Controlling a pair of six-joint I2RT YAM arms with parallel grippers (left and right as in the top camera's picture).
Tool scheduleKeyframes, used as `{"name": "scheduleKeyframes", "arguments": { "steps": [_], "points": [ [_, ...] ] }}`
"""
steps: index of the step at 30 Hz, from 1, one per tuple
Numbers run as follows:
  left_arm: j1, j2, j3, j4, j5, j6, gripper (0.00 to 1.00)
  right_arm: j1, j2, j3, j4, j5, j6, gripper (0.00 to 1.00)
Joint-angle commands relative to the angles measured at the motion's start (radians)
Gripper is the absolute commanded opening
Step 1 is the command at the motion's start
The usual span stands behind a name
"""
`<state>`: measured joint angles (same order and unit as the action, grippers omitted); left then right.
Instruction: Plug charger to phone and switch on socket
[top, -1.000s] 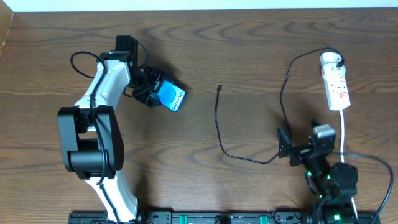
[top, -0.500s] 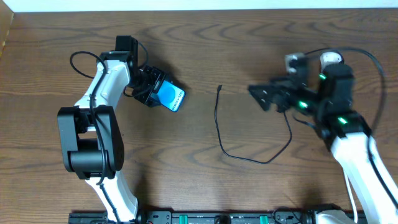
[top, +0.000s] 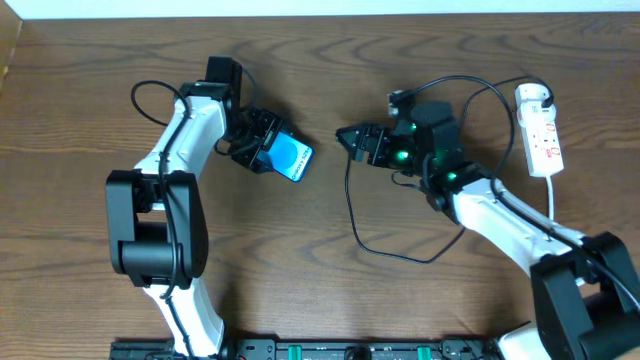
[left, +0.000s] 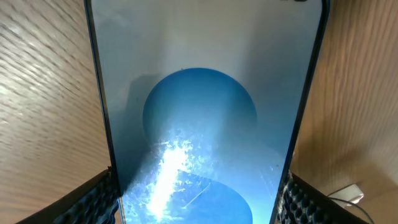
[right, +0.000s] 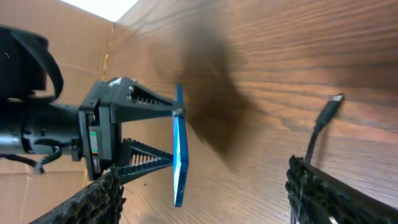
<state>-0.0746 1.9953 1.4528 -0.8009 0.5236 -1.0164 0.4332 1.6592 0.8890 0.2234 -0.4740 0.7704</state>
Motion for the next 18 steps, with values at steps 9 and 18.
{"name": "scheduleKeyframes", "arguments": {
  "steps": [9,18],
  "points": [
    [-0.041,-0.037,0.024,-0.002,0.045,-0.037,0.63,0.148,0.127,0.011,0.069,0.072,0.013,0.75],
    [-0.075,-0.037,0.024,-0.002,0.047,-0.037,0.63,0.222,0.143,0.014,0.08,0.238,0.106,0.61]
  ]
}}
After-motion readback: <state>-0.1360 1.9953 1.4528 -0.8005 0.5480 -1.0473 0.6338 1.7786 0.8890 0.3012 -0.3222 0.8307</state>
